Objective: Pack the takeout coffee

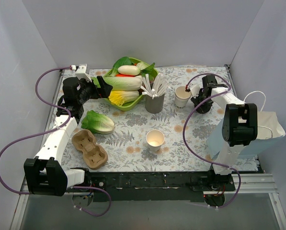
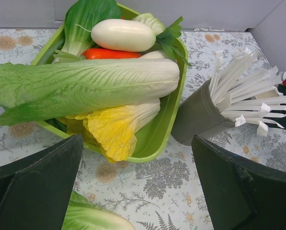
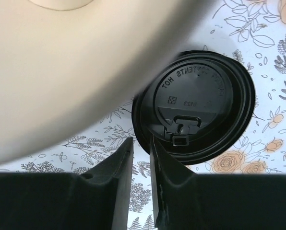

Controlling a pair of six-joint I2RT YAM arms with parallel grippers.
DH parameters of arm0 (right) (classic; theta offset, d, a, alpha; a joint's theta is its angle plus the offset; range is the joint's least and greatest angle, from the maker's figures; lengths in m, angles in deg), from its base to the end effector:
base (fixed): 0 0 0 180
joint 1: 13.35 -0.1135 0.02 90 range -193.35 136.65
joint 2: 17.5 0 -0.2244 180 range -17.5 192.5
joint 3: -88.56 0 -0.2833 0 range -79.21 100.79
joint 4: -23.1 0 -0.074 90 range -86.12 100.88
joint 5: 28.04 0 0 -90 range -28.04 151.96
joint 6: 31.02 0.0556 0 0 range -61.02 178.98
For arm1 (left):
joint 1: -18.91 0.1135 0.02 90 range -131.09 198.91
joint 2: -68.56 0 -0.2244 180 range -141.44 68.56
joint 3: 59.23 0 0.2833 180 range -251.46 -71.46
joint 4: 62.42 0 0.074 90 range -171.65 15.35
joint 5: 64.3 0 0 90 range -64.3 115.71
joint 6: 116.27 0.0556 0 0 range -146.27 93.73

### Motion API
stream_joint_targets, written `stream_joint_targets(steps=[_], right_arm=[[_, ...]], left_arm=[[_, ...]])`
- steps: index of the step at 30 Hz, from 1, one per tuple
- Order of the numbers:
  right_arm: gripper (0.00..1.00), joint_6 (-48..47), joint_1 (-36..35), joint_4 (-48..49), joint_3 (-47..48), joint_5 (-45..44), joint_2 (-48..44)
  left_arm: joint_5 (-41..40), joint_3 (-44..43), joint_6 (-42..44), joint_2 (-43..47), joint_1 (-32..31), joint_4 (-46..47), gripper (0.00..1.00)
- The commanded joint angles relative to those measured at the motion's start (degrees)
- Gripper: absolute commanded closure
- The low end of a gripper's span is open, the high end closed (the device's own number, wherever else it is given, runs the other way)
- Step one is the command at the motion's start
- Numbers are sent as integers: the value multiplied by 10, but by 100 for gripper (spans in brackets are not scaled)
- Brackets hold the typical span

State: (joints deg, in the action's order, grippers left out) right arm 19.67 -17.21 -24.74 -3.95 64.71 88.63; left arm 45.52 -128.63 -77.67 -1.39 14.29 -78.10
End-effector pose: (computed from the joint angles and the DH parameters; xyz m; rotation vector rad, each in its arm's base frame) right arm 0.4014 0.0298 0.1197 -1.0185 2.5373 -0.1108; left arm 0.3450 -0.0468 0.2863 -0.5372 1.8832 -0.9838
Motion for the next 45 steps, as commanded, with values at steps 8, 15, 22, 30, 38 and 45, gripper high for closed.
stream_joint_targets(steps=[8, 15, 22, 30, 38, 45], right_arm=[[89, -5, 10, -13, 33, 16, -11], [96, 1, 13, -37, 46, 25, -21], [99, 3, 23, -66, 59, 38, -44], [99, 32, 61, -134, 104, 145, -23], [99, 24, 61, -133, 100, 131, -46], [99, 15, 1, 12, -33, 11, -156]], left_arm=[[11, -10, -3, 10, -1, 2, 2], [15, -9, -5, 10, -1, 4, 2], [19, -2, -11, 13, -1, 10, 2], [39, -2, -15, 10, -1, 11, 2], [44, -1, -19, 10, -1, 12, 2], [46, 8, -22, 10, -1, 15, 2]])
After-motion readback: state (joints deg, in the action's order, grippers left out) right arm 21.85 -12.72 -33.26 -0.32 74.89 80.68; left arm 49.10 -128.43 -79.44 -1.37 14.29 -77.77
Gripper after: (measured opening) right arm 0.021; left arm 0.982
